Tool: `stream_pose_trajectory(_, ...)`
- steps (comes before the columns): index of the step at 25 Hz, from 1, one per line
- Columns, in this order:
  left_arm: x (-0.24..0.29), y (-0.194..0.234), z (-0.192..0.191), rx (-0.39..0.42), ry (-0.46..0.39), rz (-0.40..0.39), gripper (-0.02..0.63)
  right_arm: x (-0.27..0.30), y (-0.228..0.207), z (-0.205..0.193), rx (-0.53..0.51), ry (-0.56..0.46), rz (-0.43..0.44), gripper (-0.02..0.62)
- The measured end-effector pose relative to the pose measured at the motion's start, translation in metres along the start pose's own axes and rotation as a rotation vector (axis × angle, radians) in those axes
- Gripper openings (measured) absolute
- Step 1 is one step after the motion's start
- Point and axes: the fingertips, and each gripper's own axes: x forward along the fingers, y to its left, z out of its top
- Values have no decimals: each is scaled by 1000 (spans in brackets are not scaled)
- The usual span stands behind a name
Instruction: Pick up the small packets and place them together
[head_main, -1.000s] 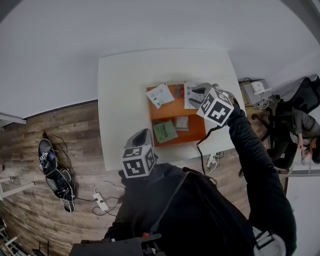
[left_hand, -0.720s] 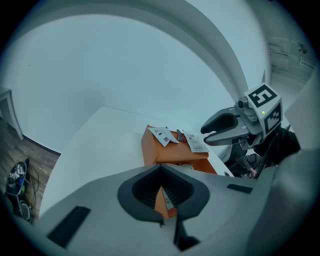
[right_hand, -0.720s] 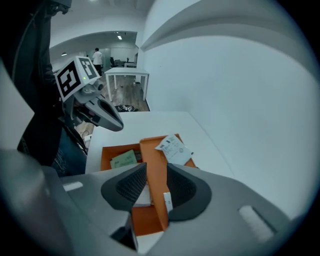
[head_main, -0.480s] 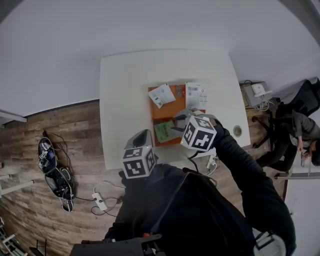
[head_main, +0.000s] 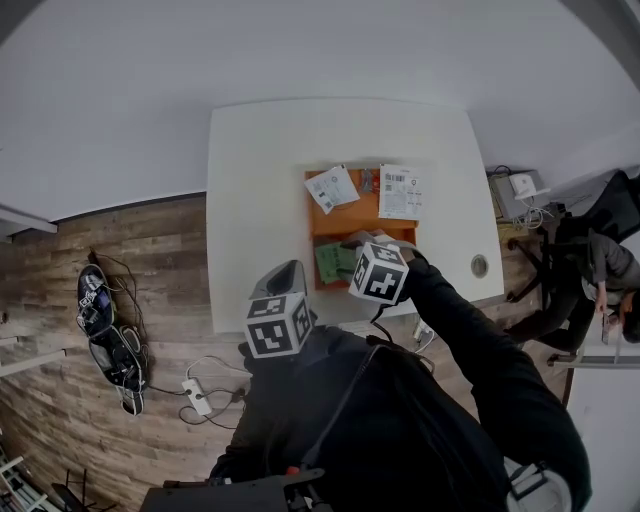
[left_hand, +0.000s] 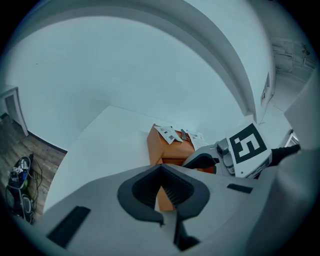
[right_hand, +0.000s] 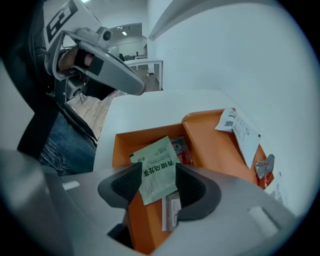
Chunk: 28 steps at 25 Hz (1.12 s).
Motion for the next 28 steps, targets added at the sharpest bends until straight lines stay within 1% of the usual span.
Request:
stream_pose_trajectory(4,0,1,-1,-5,-1,5,-2,15,-1,-5,-9,39,-13,204)
stream_pose_trajectory(12,1,3,-1,-11,0,7,-2,25,-6,-11,-39,85,-75,204)
stream_pose_trajectory(16,1,4,1,-9,-1,4,-2,25,-8,-11,-23,97,-108,209)
stream_pose_trajectory(19,3,4,1,-9,-1,2,-2,26,-8,-13,-18,105,-118,186)
stream_pose_trajectory(22,2,3,1,-9,-1,0,-2,24,-6,-15,-16,116,-120,135)
stream_pose_trajectory(25,2,4,0,-7,0,0,-2,22,-4,-16,-37,119,-131,93)
stream_pose_trajectory(28,2,4,0,-3,0,-1,-2,21,-1,-19,-51,128,-123,69)
